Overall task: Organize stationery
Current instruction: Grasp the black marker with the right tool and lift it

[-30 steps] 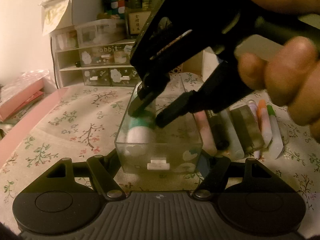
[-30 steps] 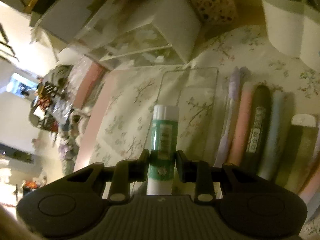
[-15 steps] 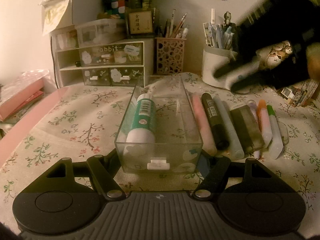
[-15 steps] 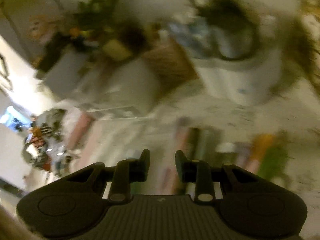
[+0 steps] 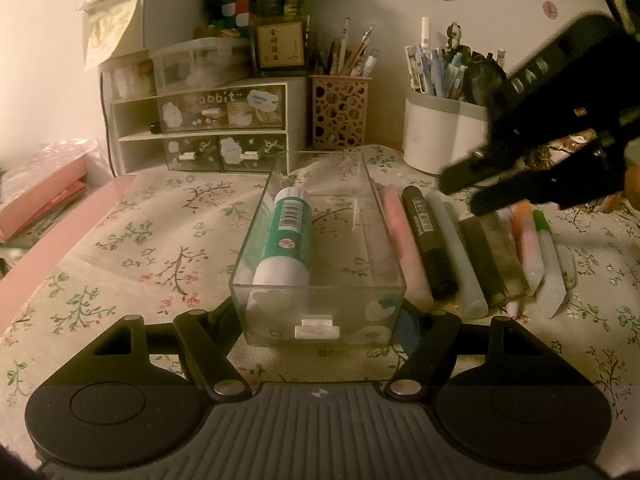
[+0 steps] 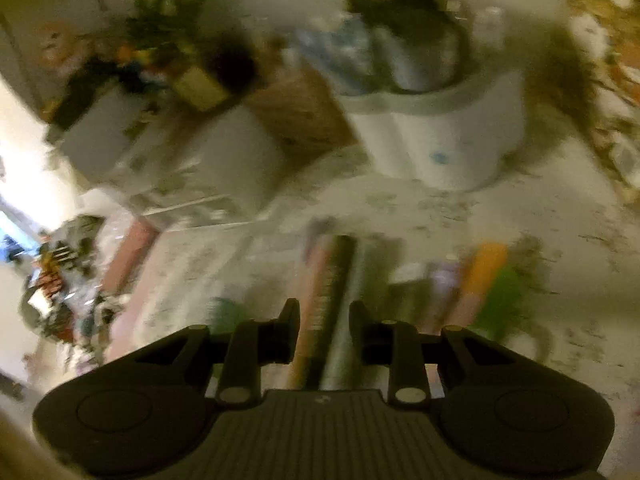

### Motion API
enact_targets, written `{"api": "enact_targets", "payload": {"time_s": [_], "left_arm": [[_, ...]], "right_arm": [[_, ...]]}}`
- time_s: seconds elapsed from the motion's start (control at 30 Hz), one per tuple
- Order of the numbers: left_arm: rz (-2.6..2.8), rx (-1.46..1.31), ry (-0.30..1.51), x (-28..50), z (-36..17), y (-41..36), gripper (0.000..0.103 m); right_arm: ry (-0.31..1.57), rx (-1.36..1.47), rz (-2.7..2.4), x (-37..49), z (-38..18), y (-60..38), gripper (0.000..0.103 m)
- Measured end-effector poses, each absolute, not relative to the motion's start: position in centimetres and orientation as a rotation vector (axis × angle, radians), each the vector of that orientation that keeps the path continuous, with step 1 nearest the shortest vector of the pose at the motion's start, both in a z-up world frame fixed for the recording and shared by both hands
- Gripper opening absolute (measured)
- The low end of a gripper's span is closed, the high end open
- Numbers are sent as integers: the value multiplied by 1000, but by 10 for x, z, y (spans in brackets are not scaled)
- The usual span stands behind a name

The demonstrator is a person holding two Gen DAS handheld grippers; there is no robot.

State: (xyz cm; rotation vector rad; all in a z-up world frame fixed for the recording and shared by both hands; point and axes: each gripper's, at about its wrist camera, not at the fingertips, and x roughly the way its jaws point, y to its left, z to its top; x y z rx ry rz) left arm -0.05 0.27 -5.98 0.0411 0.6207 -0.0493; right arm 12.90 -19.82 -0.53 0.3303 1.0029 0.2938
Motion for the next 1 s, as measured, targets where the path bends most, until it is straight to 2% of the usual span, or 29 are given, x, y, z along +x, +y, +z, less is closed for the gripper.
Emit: {"api": "enact_targets", "payload": {"time_s": [0.33, 1.0], "left_arm": [[-50, 40, 620, 0, -60, 3, 72], [-49, 41, 621, 0, -60, 2, 72]], "right_arm": [[1086, 95, 228, 151, -32, -164, 17], [1070, 329, 204, 146, -24, -188, 15]]}}
